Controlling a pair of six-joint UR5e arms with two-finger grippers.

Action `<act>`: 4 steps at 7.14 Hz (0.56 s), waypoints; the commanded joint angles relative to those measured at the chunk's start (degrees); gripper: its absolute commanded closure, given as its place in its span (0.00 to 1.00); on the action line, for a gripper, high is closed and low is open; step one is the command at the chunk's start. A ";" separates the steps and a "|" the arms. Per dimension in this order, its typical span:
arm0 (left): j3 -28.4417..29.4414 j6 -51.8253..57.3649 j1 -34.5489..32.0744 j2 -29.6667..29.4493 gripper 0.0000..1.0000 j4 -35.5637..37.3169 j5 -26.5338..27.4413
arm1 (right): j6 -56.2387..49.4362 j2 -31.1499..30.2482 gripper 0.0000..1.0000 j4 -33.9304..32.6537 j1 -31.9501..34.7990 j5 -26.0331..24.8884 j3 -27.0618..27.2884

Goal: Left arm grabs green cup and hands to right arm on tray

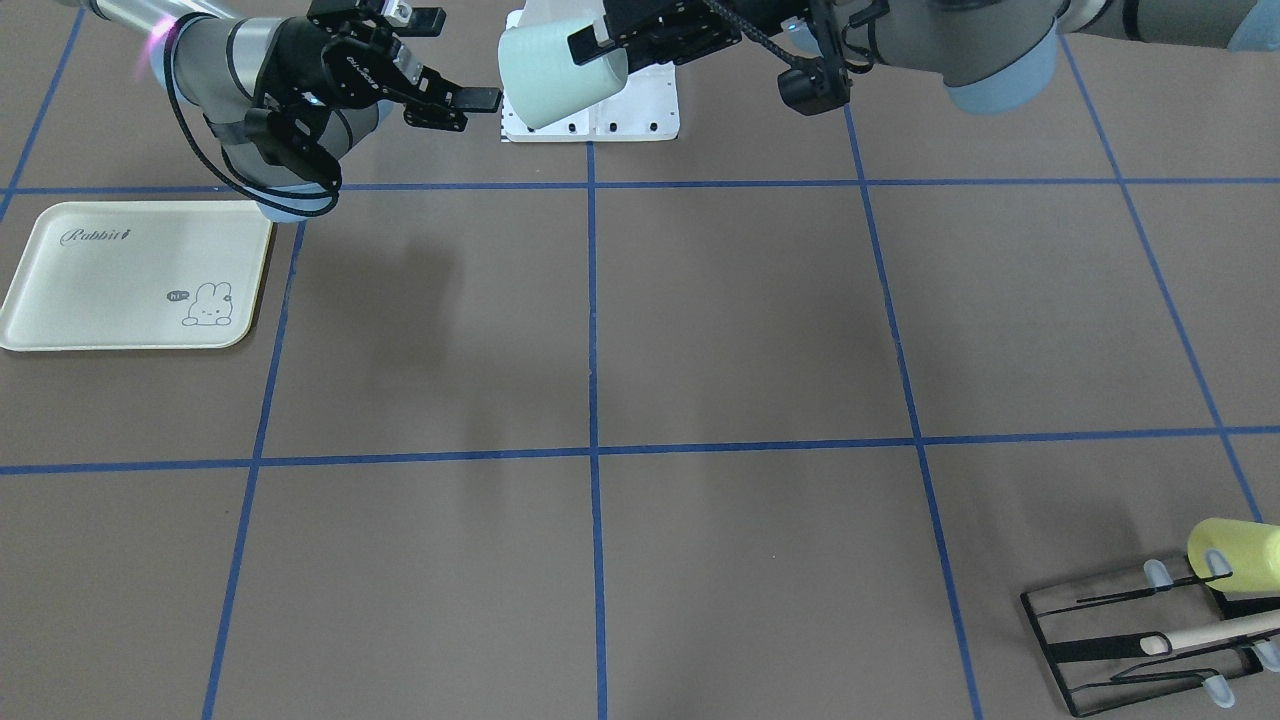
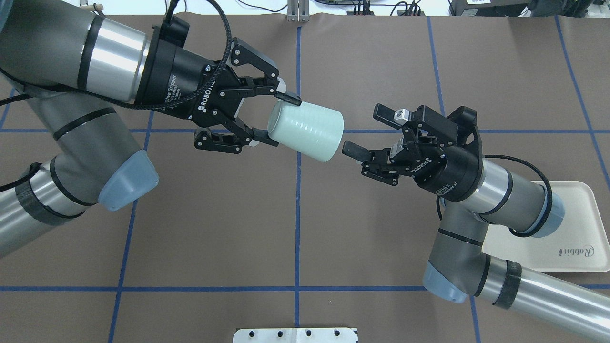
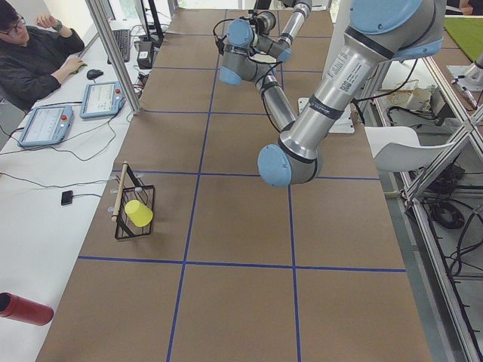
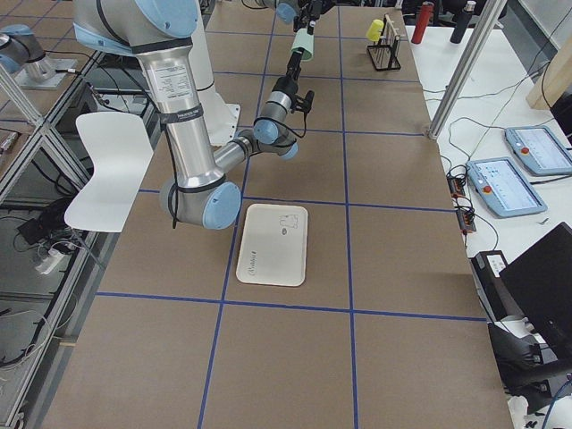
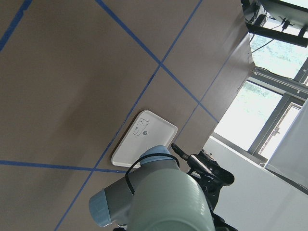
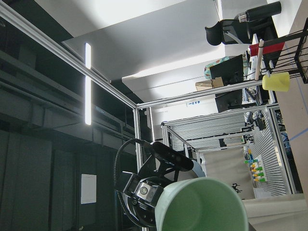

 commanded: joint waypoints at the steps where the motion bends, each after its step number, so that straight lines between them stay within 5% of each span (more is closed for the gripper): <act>1: 0.11 0.00 0.93 -0.34 1.00 0.12 0.02 | -0.07 1.04 0.01 -0.07 -0.94 -1.77 0.02; 4: 0.29 0.00 1.28 -0.69 1.00 0.29 0.11 | -0.07 2.18 0.03 -1.64 -1.20 -2.05 0.20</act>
